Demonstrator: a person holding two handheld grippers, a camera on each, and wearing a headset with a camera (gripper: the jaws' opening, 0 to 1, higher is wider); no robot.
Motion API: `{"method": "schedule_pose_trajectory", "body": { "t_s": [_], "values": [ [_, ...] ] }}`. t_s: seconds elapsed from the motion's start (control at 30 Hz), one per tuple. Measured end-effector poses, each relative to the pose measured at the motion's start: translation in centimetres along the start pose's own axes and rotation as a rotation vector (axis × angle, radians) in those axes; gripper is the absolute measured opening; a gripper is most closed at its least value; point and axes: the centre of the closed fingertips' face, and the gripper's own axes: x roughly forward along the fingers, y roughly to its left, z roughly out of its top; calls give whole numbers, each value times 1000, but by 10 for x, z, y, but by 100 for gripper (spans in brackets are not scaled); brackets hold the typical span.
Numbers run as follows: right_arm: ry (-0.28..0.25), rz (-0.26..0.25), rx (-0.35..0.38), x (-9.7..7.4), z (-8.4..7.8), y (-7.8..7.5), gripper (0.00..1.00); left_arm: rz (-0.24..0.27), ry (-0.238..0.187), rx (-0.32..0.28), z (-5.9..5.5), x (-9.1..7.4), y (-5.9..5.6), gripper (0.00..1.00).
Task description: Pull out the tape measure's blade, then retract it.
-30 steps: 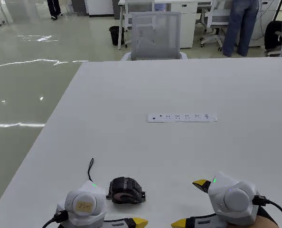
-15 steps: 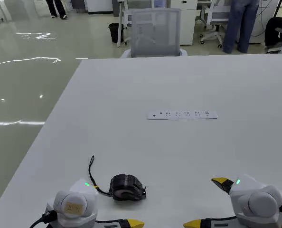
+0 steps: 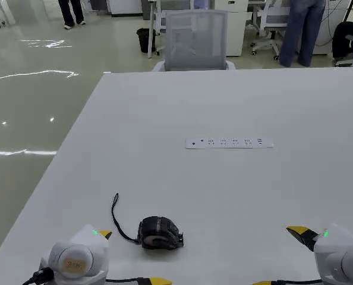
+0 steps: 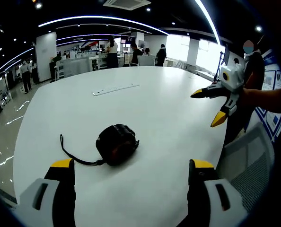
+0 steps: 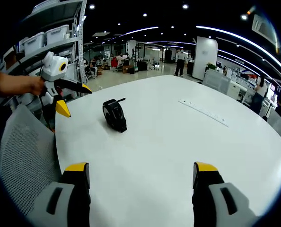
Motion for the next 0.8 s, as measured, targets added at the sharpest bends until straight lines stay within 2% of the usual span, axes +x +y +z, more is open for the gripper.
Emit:
{"method": "schedule_pose_trajectory", "body": {
  "t_s": [0.23,0.43,0.8],
  "values": [
    [-7,-16,16,-15,-4,-3,93,2,-14,1,3,-10,4,99],
    [-16,-18,27,-24,-6,-5,95,-24,-26,26,5,-18,2,99],
    [-20,-16,29,-18,-4,-5,95,-9,-33,29,9,-13,5,99]
  ]
}}
